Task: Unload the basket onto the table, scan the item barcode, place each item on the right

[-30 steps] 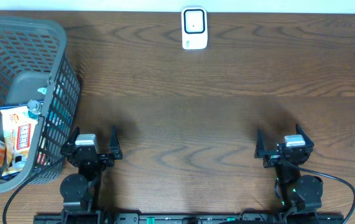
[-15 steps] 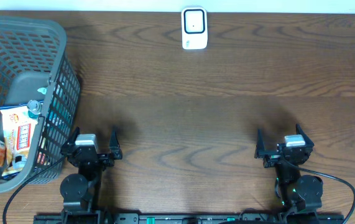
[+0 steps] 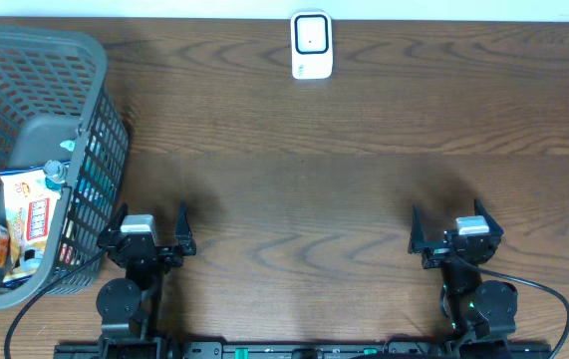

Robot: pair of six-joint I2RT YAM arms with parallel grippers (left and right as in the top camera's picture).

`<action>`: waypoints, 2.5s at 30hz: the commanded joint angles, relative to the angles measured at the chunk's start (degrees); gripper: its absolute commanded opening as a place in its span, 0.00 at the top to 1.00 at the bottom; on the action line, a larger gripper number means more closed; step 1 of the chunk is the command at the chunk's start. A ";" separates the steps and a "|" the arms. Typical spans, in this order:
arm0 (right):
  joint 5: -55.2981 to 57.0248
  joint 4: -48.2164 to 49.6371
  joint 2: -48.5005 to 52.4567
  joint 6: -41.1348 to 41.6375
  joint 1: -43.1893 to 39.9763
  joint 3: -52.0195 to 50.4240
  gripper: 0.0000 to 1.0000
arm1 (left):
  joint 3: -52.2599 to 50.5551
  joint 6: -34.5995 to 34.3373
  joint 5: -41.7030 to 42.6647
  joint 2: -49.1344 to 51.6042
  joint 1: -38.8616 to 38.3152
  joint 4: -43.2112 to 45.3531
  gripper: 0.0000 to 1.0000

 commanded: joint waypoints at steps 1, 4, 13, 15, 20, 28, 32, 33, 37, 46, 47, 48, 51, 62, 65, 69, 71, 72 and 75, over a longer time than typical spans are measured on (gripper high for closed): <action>0.52 -0.15 0.00 -0.72 0.09 -0.09 0.01 | -1.64 0.79 -0.28 -0.31 0.26 -0.79 0.02; 0.52 -0.15 0.02 -0.72 0.09 -0.09 0.01 | -1.64 0.79 -0.28 -0.31 0.26 -0.79 0.02; 0.52 -0.15 0.02 -0.72 0.09 -0.09 0.01 | -1.64 0.79 -0.28 -0.31 0.26 -0.79 0.02; 0.52 -0.15 0.02 -0.72 0.09 -0.09 0.01 | -1.64 0.79 -0.28 -0.31 0.26 -0.79 0.02; 0.52 -0.15 0.02 -0.72 0.09 -0.09 0.01 | -1.64 0.79 -0.28 -0.31 0.26 -0.79 0.02; 0.52 -0.15 0.02 -0.72 0.09 -0.09 0.01 | -1.64 0.79 -0.28 -0.31 0.26 -0.79 0.02; 0.52 -0.15 0.00 -0.72 0.09 -0.09 0.01 | -1.64 0.74 -0.22 -0.31 0.26 -0.57 0.02; 0.52 -0.15 0.02 -0.72 0.09 -0.09 0.01 | -1.64 0.76 -0.04 -0.31 0.24 -0.63 0.02; 0.52 -0.15 0.02 -0.72 0.09 -0.09 0.01 | -1.64 0.79 -0.09 -0.31 0.26 -0.68 0.02; 0.52 -0.15 0.02 -0.72 0.09 -0.09 0.01 | -1.62 -2.47 0.76 0.07 0.26 -0.72 0.02; 0.52 -0.15 0.02 -0.72 0.09 -0.09 0.01 | -1.62 -2.47 0.76 0.07 0.26 -0.63 0.02; 0.52 -0.15 0.02 -0.72 0.09 -0.09 0.01 | -1.62 -2.49 0.83 0.07 0.26 -0.61 0.02; 0.52 -0.15 0.02 -0.72 0.09 -0.09 0.01 | -1.57 -5.16 4.76 0.07 0.24 -0.48 0.02; 0.52 -0.15 0.00 -0.72 0.09 -0.09 0.01 | -0.98 -1.97 18.86 4.26 0.24 -0.52 0.02; 0.52 -0.15 0.02 -0.72 0.09 -0.09 0.01 | -0.39 -1.97 18.86 5.35 0.26 -0.39 0.02; 0.52 -0.15 0.02 -0.72 0.09 -0.09 0.01 | 2.27 -1.77 18.86 6.10 0.24 -0.39 0.02; 0.52 -0.15 0.02 -0.72 0.09 -0.09 0.01 | 5.03 -1.79 18.86 6.34 0.24 -0.85 0.02; 0.52 -0.15 0.02 -0.72 0.09 -0.09 0.01 | 6.67 -1.81 18.86 6.51 0.26 -1.31 0.02; 0.52 -0.15 0.02 -0.72 0.09 -0.09 0.01 | 12.87 -1.81 18.84 7.89 0.26 -4.87 0.02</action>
